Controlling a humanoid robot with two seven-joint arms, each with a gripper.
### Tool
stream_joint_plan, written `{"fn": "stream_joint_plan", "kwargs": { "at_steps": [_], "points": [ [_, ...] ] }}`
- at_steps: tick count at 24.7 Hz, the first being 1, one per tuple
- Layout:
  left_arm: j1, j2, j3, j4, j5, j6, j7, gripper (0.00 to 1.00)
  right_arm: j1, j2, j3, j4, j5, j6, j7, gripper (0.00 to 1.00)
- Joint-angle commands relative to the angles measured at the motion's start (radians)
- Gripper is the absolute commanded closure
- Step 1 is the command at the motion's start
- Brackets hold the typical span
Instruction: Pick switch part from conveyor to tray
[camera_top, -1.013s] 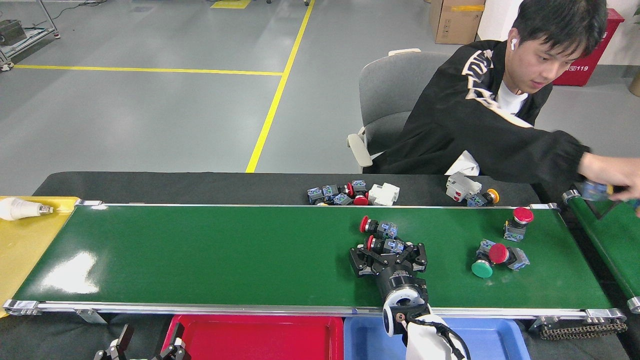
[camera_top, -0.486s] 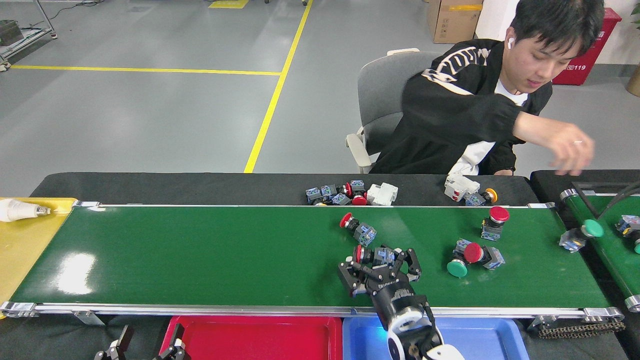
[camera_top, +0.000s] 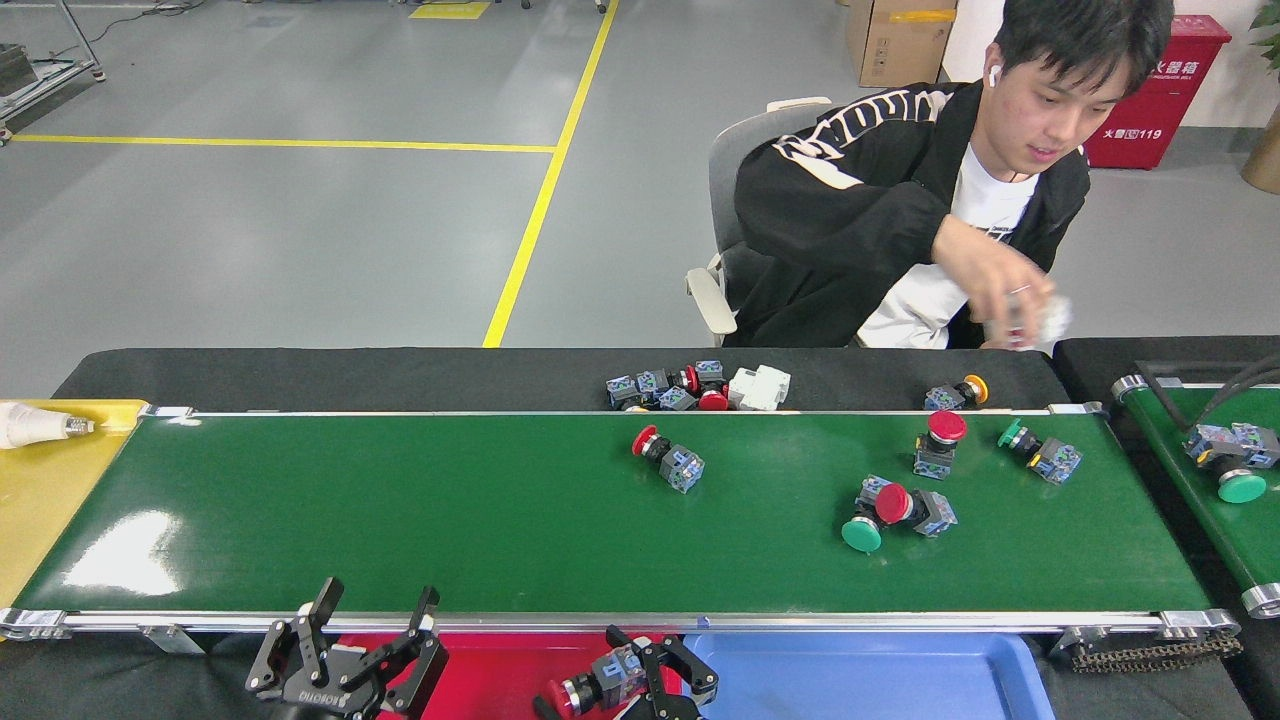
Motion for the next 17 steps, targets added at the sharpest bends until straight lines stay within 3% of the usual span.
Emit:
{"fn": "stream_joint_plan", "kwargs": {
  "at_steps": [1,7,13,17],
  "points": [
    [-0.059,0.004,-0.014,0.055,-0.009,0.002,-0.002,0.0,-0.016,0.009,-0.006,-0.012,-0.002,-0.003,0.001,0.01],
    [-0.198,0.001,-0.014,0.261,-0.078,0.002,0.001,0.0,-0.013,-0.001,-0.099,-0.052,-0.002,0.068,0.0,0.01],
    [-0.267,-0.005,-0.1,0.303,-0.107,0.0,-0.046,0.0,0.071,-0.078,-0.42,-0.083,-0.003,0.088,-0.063,0.02],
    [-0.332,-0.031,-0.119,0.388,-0.108,0.017,-0.055,0.0,0.149,-0.077,-0.595,-0.081,-0.02,0.086,-0.117,0.02]
  ]
}}
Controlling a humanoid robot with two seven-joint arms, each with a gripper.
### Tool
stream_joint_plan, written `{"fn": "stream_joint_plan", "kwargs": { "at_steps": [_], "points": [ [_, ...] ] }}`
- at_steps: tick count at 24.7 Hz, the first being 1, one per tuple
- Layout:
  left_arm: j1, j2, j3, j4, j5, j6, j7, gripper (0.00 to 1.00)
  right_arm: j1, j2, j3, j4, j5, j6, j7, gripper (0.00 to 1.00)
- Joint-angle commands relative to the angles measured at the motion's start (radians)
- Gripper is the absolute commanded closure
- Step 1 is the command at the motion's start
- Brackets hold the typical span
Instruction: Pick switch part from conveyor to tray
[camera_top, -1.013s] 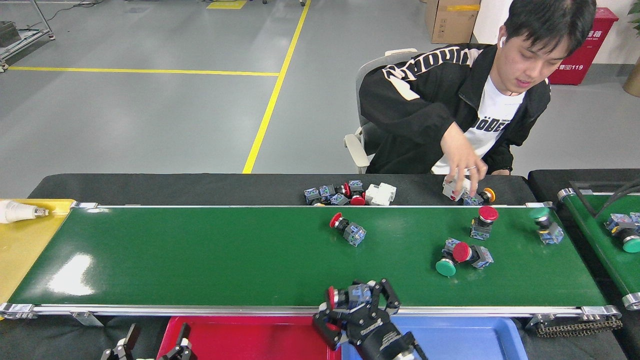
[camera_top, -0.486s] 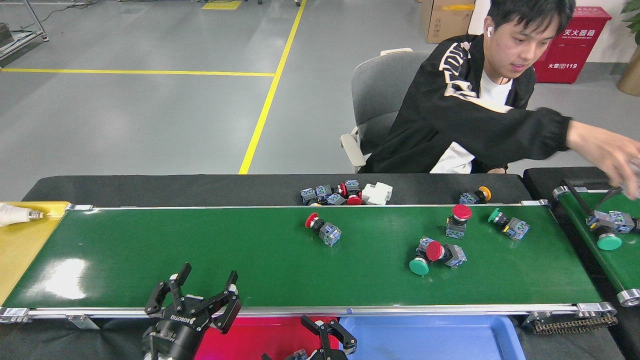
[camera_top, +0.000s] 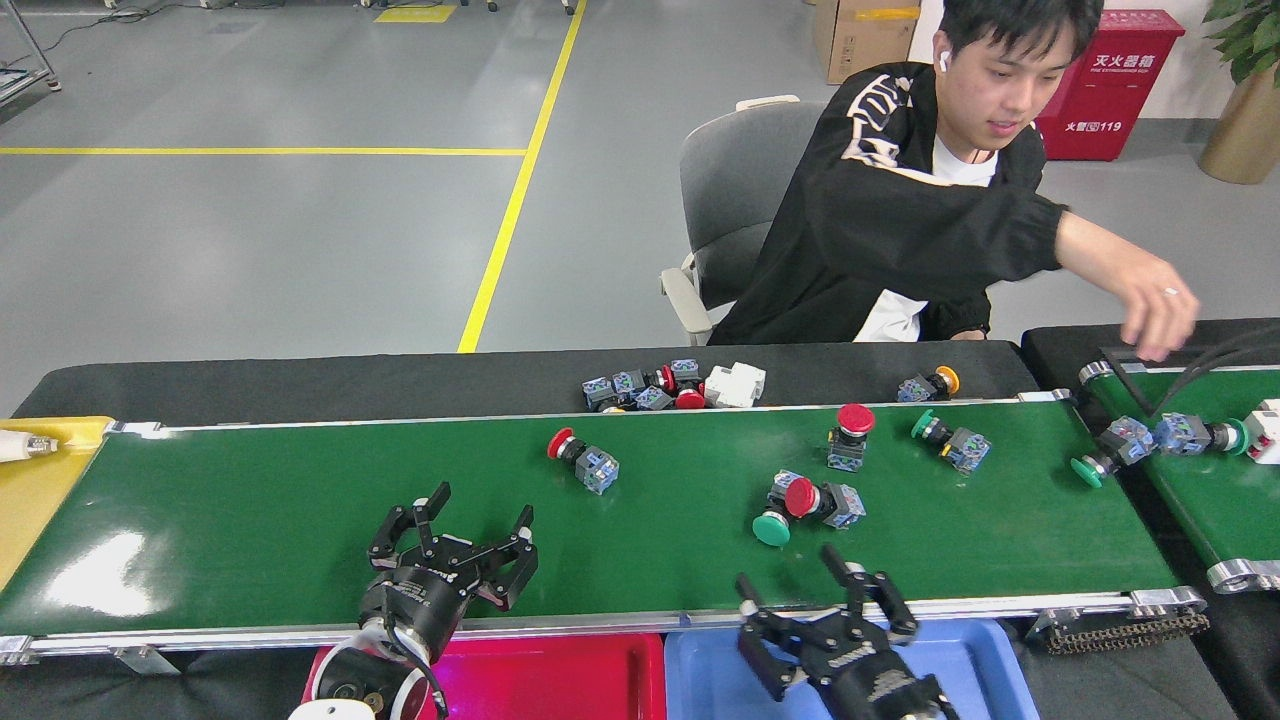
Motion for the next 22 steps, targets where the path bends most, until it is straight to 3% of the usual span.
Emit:
{"fn": "stream_joint_plan", "kwargs": {
  "at_steps": [1,7,11,15,18,20,22],
  "points": [
    [-0.048,-0.007,-0.004,0.035,-0.002,0.028,-0.004,0.0,0.034,0.001,-0.054,-0.018,-0.005,-0.005,-0.033,0.02],
    [-0.142,-0.005,0.001,0.163,-0.002,0.066,-0.009,0.0,0.132,0.003,-0.08,-0.059,-0.003,0.009,-0.075,0.02],
    [-0.177,-0.005,0.004,0.221,-0.001,0.069,-0.009,0.0,0.089,0.049,-0.074,-0.065,0.018,0.027,-0.061,0.03],
    [-0.24,-0.007,0.002,0.313,0.001,0.111,-0.009,0.0,-0.061,0.113,0.052,0.018,0.153,0.141,0.013,0.03],
    [-0.285,-0.008,0.002,0.377,0.004,0.151,0.0,0.0,-0.205,0.122,0.15,0.145,0.161,0.207,0.059,0.04],
    [-0.292,-0.007,-0.001,0.388,0.004,0.165,0.0,0.12,-0.274,0.128,0.217,0.22,0.163,0.25,0.065,0.04],
    [-0.294,-0.002,-0.001,0.388,0.01,0.155,0.003,0.3,-0.337,0.138,0.266,0.286,0.161,0.308,0.065,0.04]
  ]
}}
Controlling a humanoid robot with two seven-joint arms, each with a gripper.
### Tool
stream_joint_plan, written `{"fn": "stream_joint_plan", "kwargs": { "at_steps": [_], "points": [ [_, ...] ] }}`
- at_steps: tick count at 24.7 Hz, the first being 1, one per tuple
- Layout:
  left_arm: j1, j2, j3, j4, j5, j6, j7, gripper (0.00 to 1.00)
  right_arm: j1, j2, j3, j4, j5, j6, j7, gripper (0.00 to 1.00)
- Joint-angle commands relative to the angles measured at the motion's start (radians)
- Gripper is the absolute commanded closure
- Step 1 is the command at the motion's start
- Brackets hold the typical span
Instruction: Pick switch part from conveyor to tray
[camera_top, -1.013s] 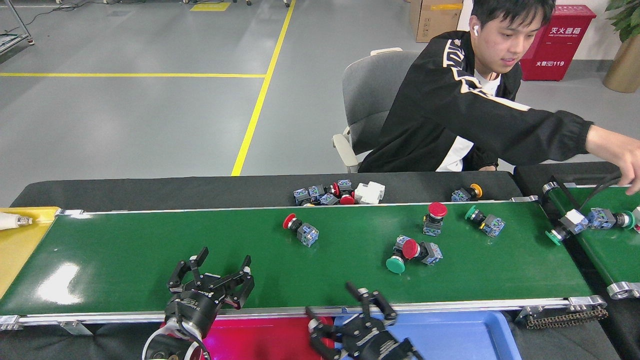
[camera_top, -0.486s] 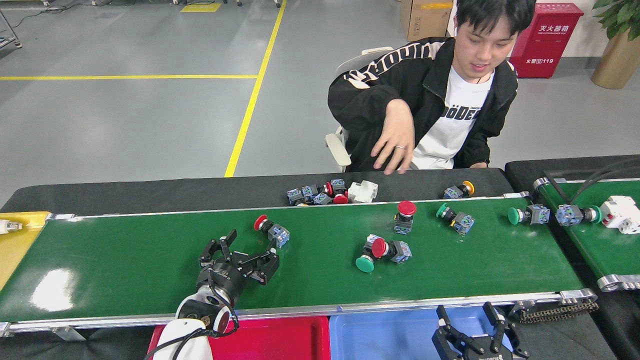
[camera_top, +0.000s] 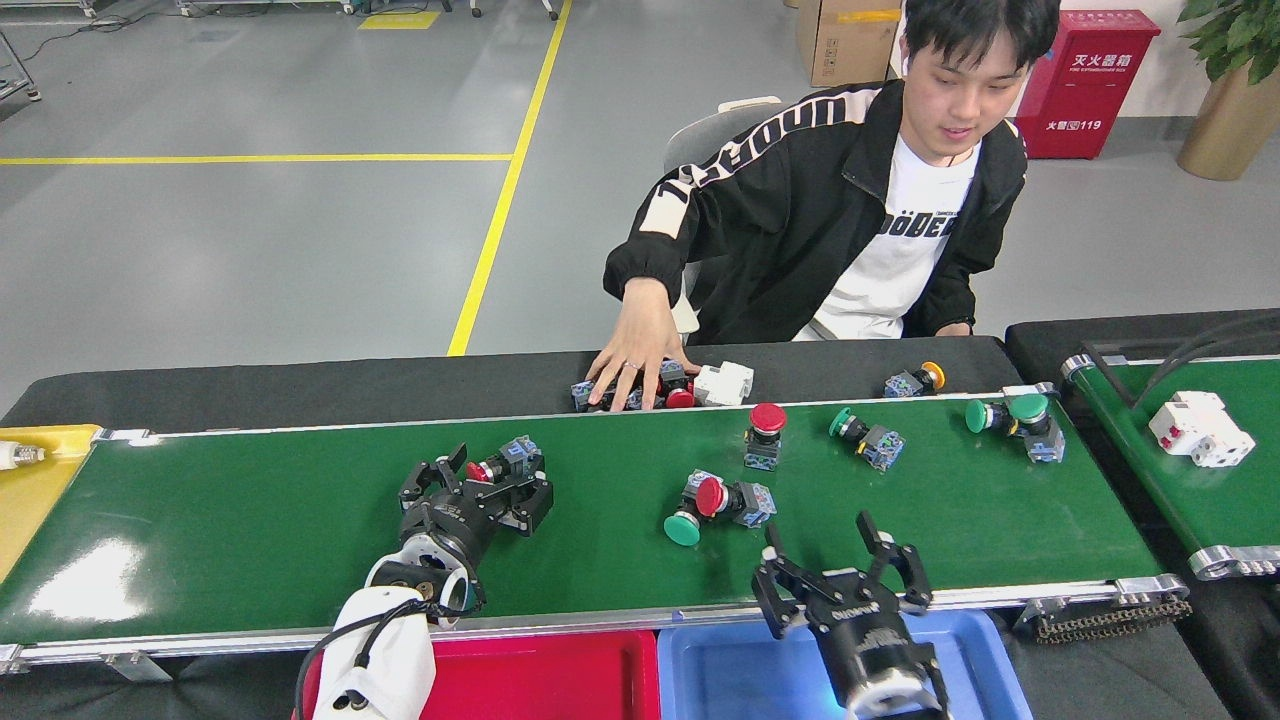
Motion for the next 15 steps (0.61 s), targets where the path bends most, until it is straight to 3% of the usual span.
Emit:
{"fn": "stream_joint_plan", "kwargs": {
  "at_steps": [1,2,3,8,10,15],
  "points": [
    [-0.021,0.007,-0.001,-0.008,0.008,-0.005,0.014,0.56,-0.055,0.015,0.031,0.045,0.001,0.068,0.005,0.04],
    [-0.02,0.012,-0.002,-0.011,0.016,-0.035,0.014,0.81,-0.079,0.021,0.046,0.084,0.001,0.079,0.006,0.04],
    [-0.02,0.012,0.001,-0.015,0.021,-0.065,0.013,0.96,-0.093,0.027,0.058,0.113,0.001,0.082,0.006,0.04],
    [0.005,0.015,-0.002,-0.072,0.048,-0.114,0.01,0.98,-0.151,0.09,0.069,0.222,-0.001,0.084,0.005,0.07],
    [0.043,0.019,-0.002,-0.129,0.051,-0.13,0.007,0.98,-0.174,0.09,0.074,0.233,-0.009,0.081,0.005,0.18],
    [0.187,0.019,-0.002,-0.345,0.047,-0.163,-0.006,0.98,-0.207,0.091,0.134,0.282,-0.041,0.067,-0.004,0.6]
  ]
}}
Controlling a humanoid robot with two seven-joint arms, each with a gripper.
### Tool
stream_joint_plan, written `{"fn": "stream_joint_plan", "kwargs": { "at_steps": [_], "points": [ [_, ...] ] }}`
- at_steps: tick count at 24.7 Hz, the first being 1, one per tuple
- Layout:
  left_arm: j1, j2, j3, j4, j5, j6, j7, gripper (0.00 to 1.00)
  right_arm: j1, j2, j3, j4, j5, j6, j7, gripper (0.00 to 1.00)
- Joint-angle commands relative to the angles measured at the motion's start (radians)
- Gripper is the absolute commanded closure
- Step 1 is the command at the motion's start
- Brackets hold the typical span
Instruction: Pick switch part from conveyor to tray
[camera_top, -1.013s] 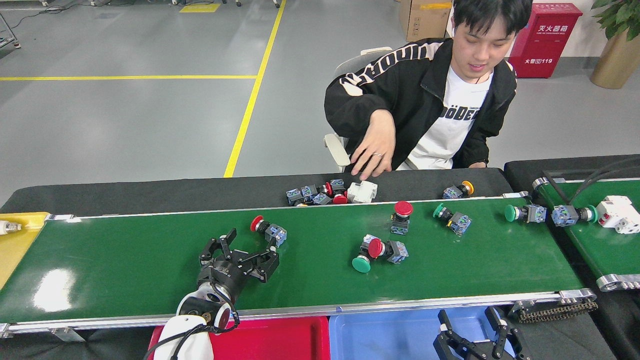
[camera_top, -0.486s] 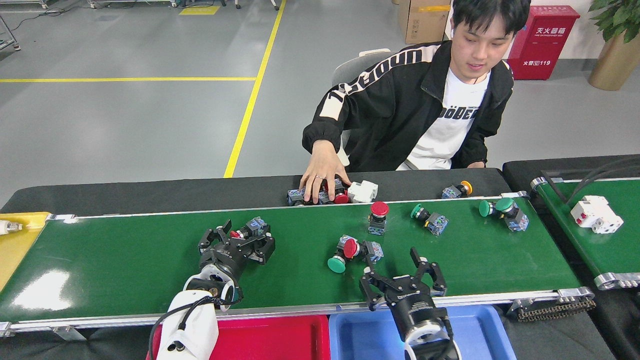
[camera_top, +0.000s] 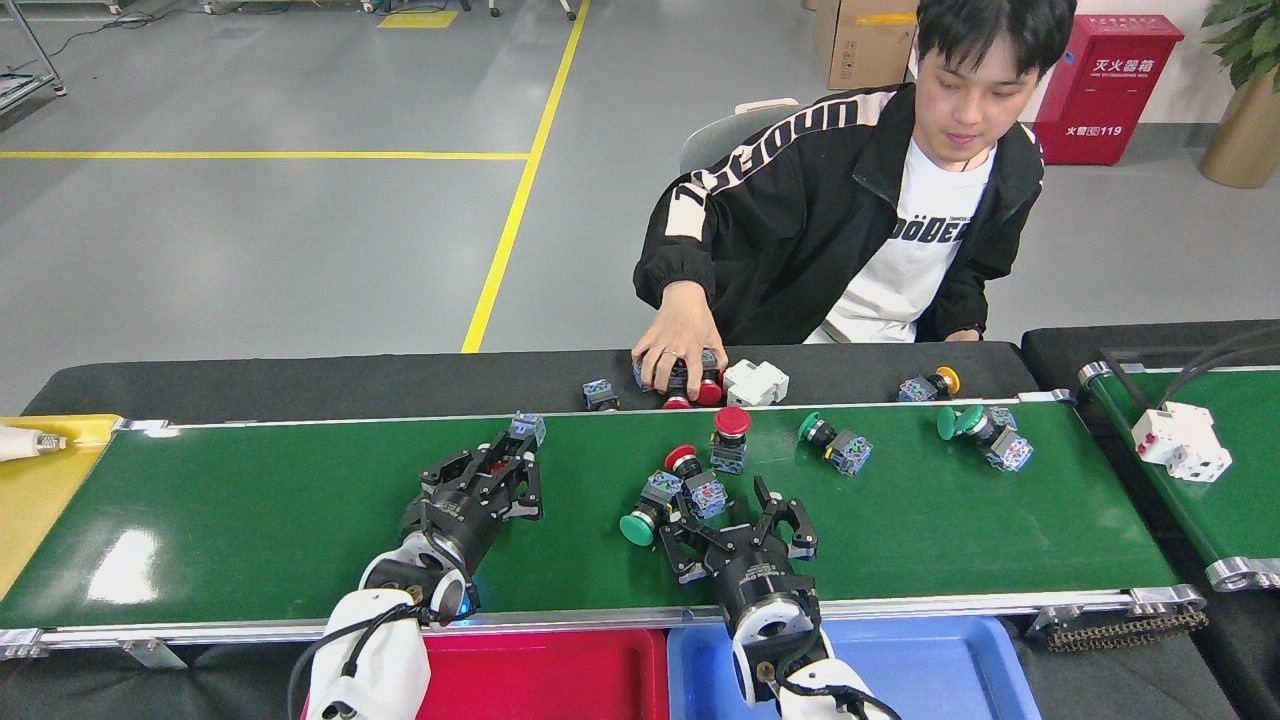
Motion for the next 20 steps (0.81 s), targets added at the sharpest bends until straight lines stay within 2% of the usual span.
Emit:
{"fn": "stream_joint_plan", "kwargs": {
  "at_steps": [1,3,6,7,10,11,13,15,17,18,19,20],
  "points": [
    [0.036,0.004,-0.002,-0.077,-0.002,-0.013,-0.009,0.98,-0.027,0.008,0.012,0.01,-0.024,-0.01,-0.016,0.62],
    [0.119,0.009,0.0,-0.178,-0.001,-0.025,-0.011,0.97,-0.042,0.008,0.018,0.021,-0.065,-0.033,-0.015,0.63],
    [0.269,0.078,0.017,-0.327,0.004,-0.077,-0.003,0.97,-0.049,0.007,0.018,0.037,-0.085,-0.056,-0.018,0.7],
    [0.333,0.101,0.033,-0.381,0.013,-0.085,-0.002,0.97,-0.049,0.007,0.016,0.031,-0.085,-0.067,-0.019,0.73],
    [0.513,0.142,0.109,-0.517,0.071,-0.091,0.0,0.96,-0.036,0.001,0.016,-0.029,-0.101,-0.113,-0.022,0.73],
    [0.574,0.159,0.13,-0.554,0.093,-0.091,0.001,0.96,-0.007,-0.013,0.013,-0.091,-0.111,-0.151,-0.021,0.73],
    [0.665,0.181,0.153,-0.582,0.108,-0.094,0.026,0.96,0.083,-0.092,0.007,-0.22,-0.12,-0.239,-0.016,0.72],
    [0.714,0.187,0.158,-0.582,0.106,-0.096,0.057,0.96,0.189,-0.182,0.007,-0.367,-0.143,-0.346,-0.016,0.72],
    [0.744,0.185,0.155,-0.582,0.108,-0.096,0.06,0.95,0.303,-0.242,0.007,-0.493,-0.179,-0.458,-0.019,0.68],
    [0.752,0.182,0.152,-0.582,0.108,-0.096,0.06,0.9,0.337,-0.257,0.007,-0.527,-0.18,-0.499,-0.021,0.67],
    [0.755,0.179,0.149,-0.582,0.108,-0.096,0.06,0.8,0.367,-0.269,0.007,-0.552,-0.18,-0.541,-0.024,0.65],
    [0.754,0.172,0.147,-0.582,0.108,-0.096,0.06,0.66,0.393,-0.273,0.007,-0.558,-0.18,-0.582,-0.024,0.64]
  ]
}}
